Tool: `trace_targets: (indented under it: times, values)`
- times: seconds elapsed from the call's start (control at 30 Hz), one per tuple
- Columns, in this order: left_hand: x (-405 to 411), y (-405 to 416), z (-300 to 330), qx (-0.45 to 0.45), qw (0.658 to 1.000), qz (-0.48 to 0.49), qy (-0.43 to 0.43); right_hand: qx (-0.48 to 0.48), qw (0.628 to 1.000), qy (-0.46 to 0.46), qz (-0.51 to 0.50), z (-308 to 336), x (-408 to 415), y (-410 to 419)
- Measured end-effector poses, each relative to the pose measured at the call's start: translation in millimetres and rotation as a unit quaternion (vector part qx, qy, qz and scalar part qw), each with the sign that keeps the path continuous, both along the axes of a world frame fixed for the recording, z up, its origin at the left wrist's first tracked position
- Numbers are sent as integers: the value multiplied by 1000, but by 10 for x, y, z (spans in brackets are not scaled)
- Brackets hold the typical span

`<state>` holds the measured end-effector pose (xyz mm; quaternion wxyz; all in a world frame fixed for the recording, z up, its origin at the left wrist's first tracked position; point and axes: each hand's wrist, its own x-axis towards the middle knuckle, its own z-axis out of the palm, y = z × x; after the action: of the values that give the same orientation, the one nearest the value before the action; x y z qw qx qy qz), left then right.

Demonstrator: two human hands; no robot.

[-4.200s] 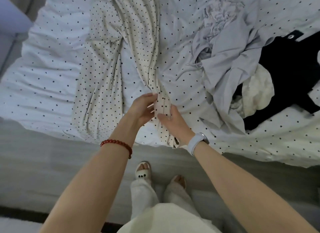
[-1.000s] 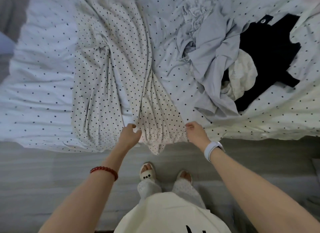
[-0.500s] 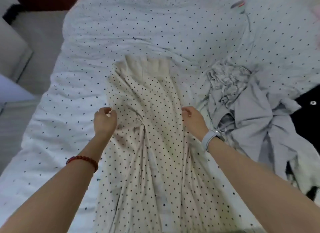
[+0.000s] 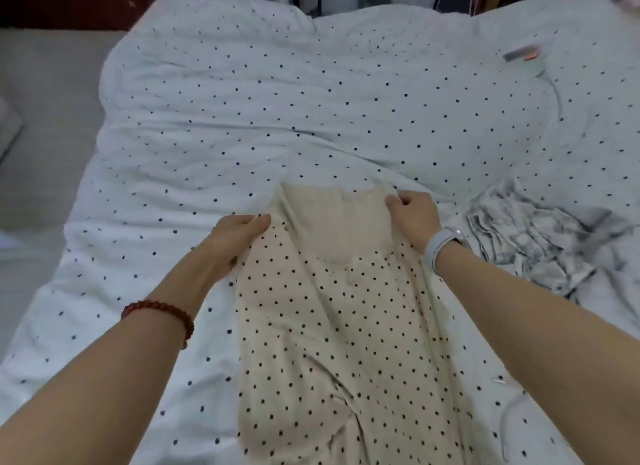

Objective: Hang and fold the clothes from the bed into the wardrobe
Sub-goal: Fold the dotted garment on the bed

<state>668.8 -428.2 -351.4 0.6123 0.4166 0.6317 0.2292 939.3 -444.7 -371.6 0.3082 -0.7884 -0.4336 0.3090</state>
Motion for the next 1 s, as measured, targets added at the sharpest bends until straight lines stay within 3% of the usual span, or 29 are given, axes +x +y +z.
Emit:
trace_targets:
  times: [0.07, 0.17, 0.4, 0.5, 0.67, 0.8, 1.0]
  values:
    - [32, 125, 148, 109, 991, 74, 34, 32, 998, -53, 10, 253, 1, 152]
    - [-5, 389, 435, 212, 959, 185, 21, 78, 992, -97, -17, 708, 28, 459]
    - [-40, 1319, 1248, 330, 911, 243, 49, 199, 971, -128, -44, 1827, -4, 1413]
    - [42, 1686, 1375, 346, 905, 232, 86, 213, 965, -143, -50, 2041, 58, 1774]
    - [122, 1849, 719, 257, 915, 218, 222, 115, 979, -164, -21, 1489, 55, 2081]
    - [88, 2032, -15, 238, 904, 171, 312, 36, 980, -194, 17, 649, 118, 2284]
    - [97, 2158, -631, 237, 818, 9, 523, 1, 976, -211, 59, -6, 245, 2420]
